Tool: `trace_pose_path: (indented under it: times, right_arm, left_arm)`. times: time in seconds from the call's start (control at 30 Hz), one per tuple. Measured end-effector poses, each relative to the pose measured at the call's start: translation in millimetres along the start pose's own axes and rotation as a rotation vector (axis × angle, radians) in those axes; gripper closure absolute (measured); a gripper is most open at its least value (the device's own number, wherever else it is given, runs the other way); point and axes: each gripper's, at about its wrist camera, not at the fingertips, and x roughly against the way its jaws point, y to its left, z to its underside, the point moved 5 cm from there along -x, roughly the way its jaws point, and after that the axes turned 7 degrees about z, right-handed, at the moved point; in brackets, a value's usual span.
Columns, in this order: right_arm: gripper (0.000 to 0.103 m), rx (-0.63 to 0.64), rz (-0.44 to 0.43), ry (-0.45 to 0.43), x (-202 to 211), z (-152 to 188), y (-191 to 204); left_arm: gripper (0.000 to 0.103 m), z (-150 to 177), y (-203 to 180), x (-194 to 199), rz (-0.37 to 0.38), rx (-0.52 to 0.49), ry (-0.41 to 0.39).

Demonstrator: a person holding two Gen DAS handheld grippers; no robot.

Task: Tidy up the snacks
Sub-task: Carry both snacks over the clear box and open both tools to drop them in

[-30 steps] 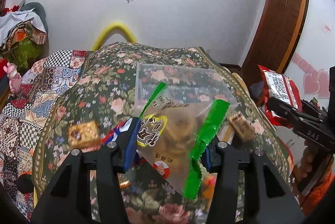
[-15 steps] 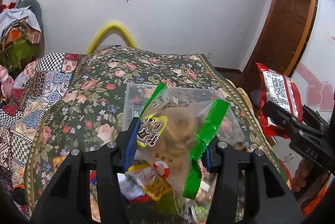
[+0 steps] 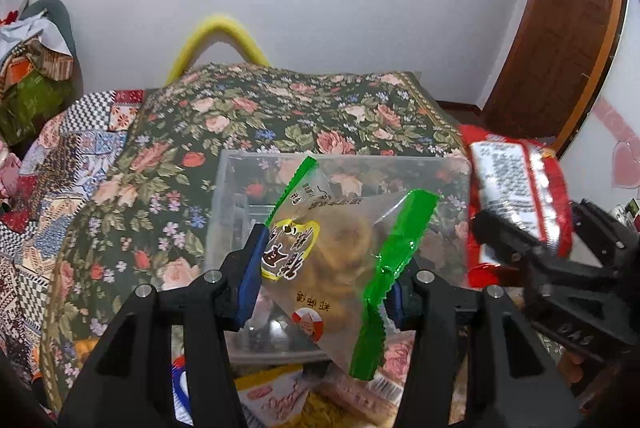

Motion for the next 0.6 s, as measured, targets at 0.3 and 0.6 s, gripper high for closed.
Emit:
trace_pose_path:
  times: [0.3, 0.6]
  right_arm:
    - [0.039, -0.002, -0.022, 0.136, -29.7, 14.5, -5.3]
    - [0.037, 0.016, -0.027, 0.153, -39.5, 12.2, -2.1]
  left_arm:
    - [0.052, 4.6, 2.5, -33.9, -0.002, -0.026, 0.064]
    - [0.052, 7.5, -1.7, -41.5, 0.000, -0.061, 0.070]
